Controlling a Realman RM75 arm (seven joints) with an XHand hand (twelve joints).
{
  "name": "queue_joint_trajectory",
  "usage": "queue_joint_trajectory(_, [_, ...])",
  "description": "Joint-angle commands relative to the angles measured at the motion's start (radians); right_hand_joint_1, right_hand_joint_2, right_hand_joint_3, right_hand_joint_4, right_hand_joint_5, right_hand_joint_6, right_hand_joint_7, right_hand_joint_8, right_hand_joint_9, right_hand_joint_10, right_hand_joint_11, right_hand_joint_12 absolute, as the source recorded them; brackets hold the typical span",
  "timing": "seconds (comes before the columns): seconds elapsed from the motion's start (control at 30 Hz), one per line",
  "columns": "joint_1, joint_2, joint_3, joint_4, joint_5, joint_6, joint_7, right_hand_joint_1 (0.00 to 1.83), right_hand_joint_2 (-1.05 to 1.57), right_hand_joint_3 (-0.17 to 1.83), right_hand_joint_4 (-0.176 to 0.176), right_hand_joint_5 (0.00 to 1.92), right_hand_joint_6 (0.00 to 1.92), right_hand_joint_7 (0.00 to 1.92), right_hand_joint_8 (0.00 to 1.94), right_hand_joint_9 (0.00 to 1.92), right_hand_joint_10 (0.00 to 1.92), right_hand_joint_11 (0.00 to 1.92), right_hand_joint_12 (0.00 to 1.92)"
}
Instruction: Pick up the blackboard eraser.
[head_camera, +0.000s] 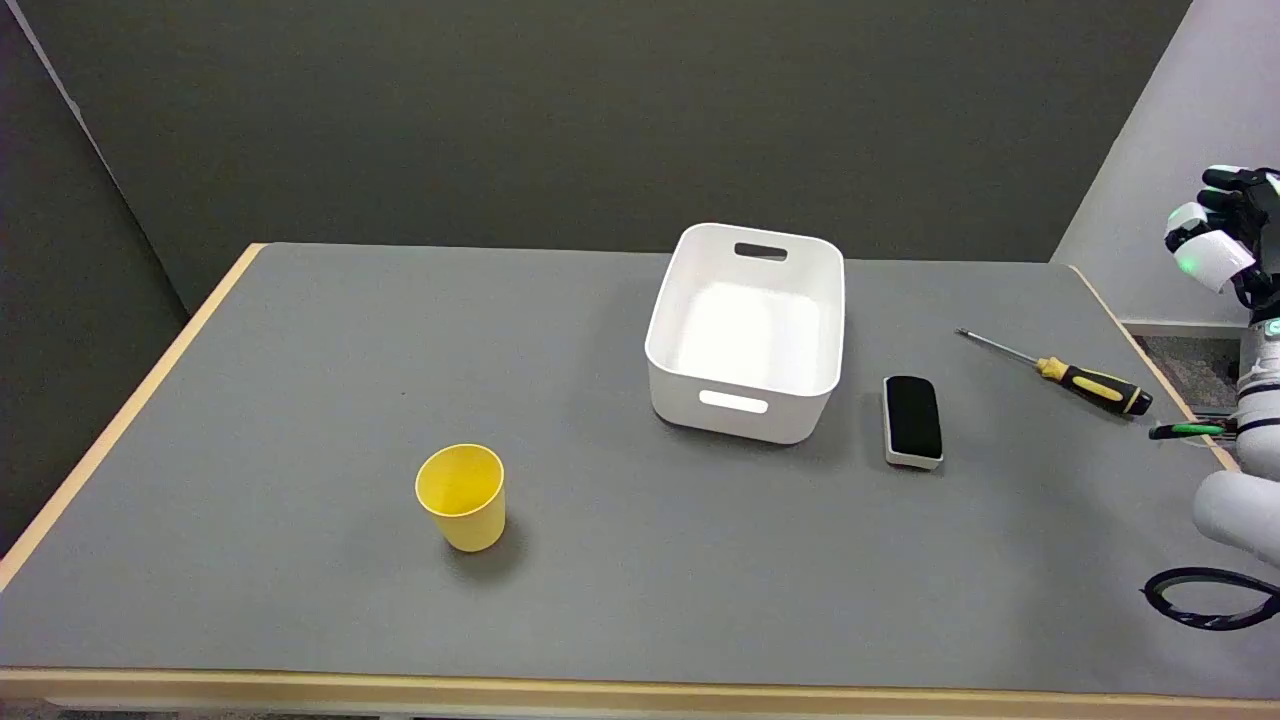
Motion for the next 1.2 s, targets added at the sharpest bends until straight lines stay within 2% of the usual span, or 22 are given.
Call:
queue_joint_trajectory(0.03, [-0.017, 0.005, -0.016, -0.006, -0.047, -0.036, -0.013, 0.62, 0.78, 0.98, 0.072, 0.34, 0.71, 0.46, 0.51, 0.43, 0.91, 0.14, 1.24])
queue_joint_trajectory(0.13, [-0.05, 0.002, -0.014, 0.02, -0.079, -0.05, -0.046, 0.61, 0.77, 0.98, 0.067, 0.33, 0.68, 0.45, 0.5, 0.42, 0.91, 0.12, 1.22])
queue_joint_trajectory(0.23, [-0.098, 0.0, -0.005, 0.077, -0.102, -0.054, -0.154, 0.6, 0.76, 0.99, 0.057, 0.32, 0.65, 0.44, 0.49, 0.41, 0.91, 0.09, 1.19])
queue_joint_trajectory(0.43, [-0.234, -0.011, 0.033, 0.288, -0.087, -0.071, -0.471, 0.62, 0.7, 0.96, -0.007, 0.28, 0.53, 0.38, 0.48, 0.34, 0.91, 0.0, 1.15])
queue_joint_trajectory(0.6, [-0.365, -0.042, 0.085, 0.506, 0.026, -0.146, -0.713, 0.58, 0.67, 0.97, -0.061, 0.27, 0.55, 0.36, 0.51, 0.29, 0.89, 0.0, 1.12])
queue_joint_trajectory(0.73, [-0.407, -0.082, 0.08, 0.658, 0.151, -0.155, -0.941, 0.55, 0.65, 0.95, -0.096, 0.26, 0.55, 0.33, 0.52, 0.25, 0.87, 0.0, 1.1])
queue_joint_trajectory(0.87, [-0.424, -0.16, 0.078, 0.805, 0.268, -0.148, -1.263, 0.54, 0.64, 0.95, -0.11, 0.26, 0.55, 0.33, 0.52, 0.24, 0.86, 0.0, 1.09])
queue_joint_trajectory(0.97, [-0.45, -0.181, 0.064, 0.881, 0.341, -0.134, -1.435, 0.52, 0.63, 0.95, -0.11, 0.26, 0.55, 0.33, 0.53, 0.23, 0.86, 0.0, 1.07])
queue_joint_trajectory(1.03, [-0.468, -0.187, 0.038, 0.921, 0.382, -0.091, -1.475, 0.51, 0.62, 0.94, -0.104, 0.26, 0.56, 0.33, 0.53, 0.23, 0.85, 0.0, 1.06])
queue_joint_trajectory(1.2, [-0.498, -0.206, -0.095, 1.037, 0.475, 0.154, -1.492, 0.46, 0.61, 0.93, -0.086, 0.27, 0.56, 0.32, 0.52, 0.21, 0.82, 0.0, 1.04])
